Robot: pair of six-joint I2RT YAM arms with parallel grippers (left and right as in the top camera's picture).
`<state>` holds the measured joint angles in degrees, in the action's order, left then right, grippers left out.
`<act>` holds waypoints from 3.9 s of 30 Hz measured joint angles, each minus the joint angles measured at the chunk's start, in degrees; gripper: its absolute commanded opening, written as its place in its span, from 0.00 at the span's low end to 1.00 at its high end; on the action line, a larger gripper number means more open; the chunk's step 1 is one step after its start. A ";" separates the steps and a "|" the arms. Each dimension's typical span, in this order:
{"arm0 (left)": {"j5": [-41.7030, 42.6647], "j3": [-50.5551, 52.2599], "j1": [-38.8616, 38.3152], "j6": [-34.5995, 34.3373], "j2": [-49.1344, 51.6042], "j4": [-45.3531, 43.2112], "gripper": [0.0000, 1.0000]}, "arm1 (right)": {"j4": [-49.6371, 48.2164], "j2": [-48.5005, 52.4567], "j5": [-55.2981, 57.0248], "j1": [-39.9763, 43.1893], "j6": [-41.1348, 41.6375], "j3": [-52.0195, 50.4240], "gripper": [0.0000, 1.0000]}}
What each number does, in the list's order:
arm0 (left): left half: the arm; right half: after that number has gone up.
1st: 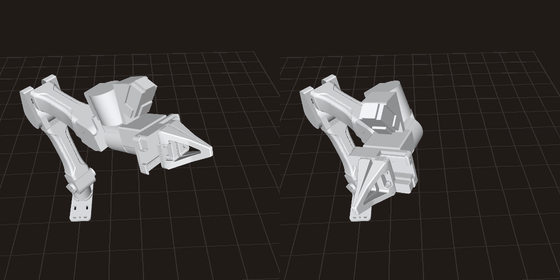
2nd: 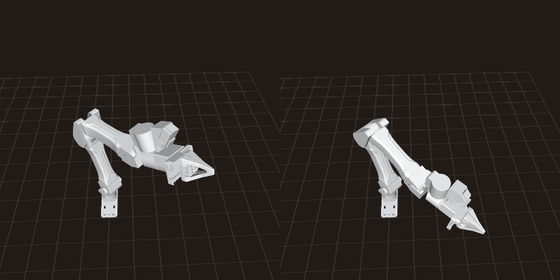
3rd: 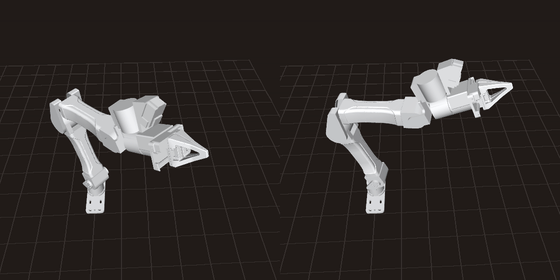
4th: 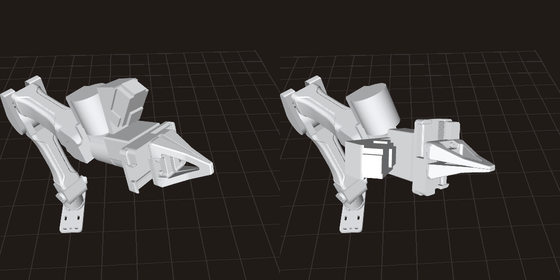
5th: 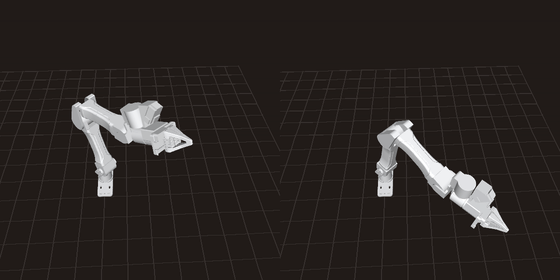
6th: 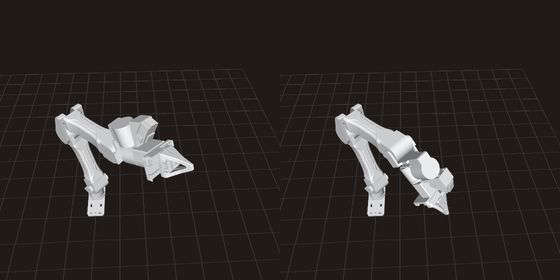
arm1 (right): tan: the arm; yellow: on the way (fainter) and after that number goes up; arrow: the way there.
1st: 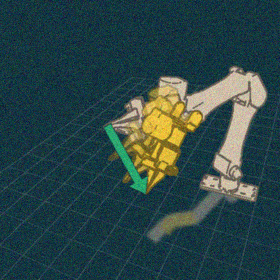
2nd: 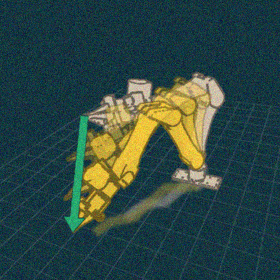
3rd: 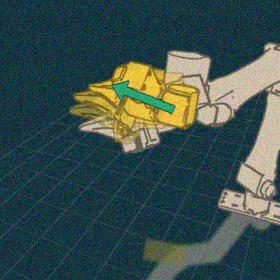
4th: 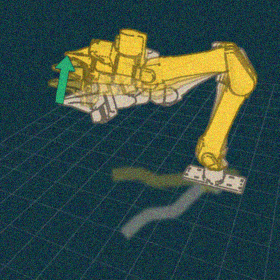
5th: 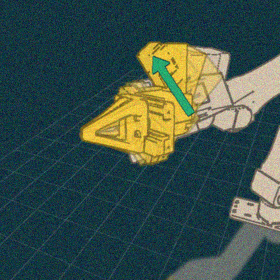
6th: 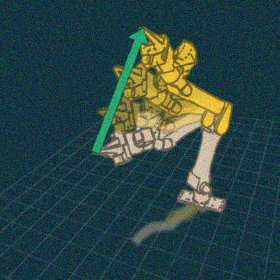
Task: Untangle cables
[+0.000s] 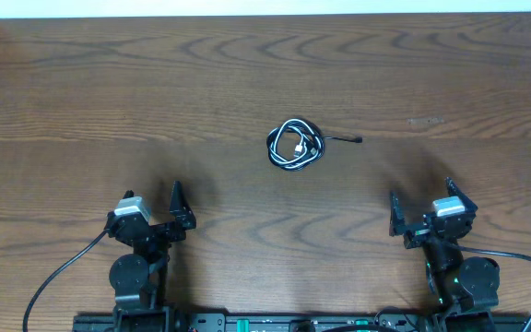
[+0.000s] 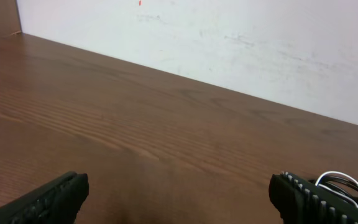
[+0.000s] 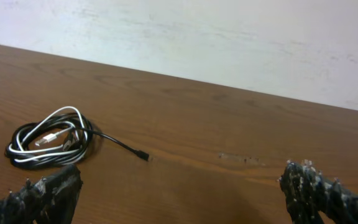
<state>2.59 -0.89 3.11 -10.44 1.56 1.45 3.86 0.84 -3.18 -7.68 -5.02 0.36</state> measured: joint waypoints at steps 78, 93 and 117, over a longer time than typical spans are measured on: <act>27.41 -31.63 -2.75 8.87 37.13 2.99 0.98 | -0.02 21.81 -10.40 0.00 10.34 18.32 0.99; 20.70 -71.06 -20.13 12.72 76.32 28.04 0.98 | 17.81 61.09 -14.03 0.20 4.11 52.33 0.99; 19.52 -87.01 -21.84 11.69 100.32 39.85 0.98 | 20.92 84.54 -29.90 3.65 3.28 62.18 0.86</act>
<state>22.11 -87.90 -18.72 1.26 101.89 41.30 24.77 85.38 -33.08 -4.03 -1.74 62.54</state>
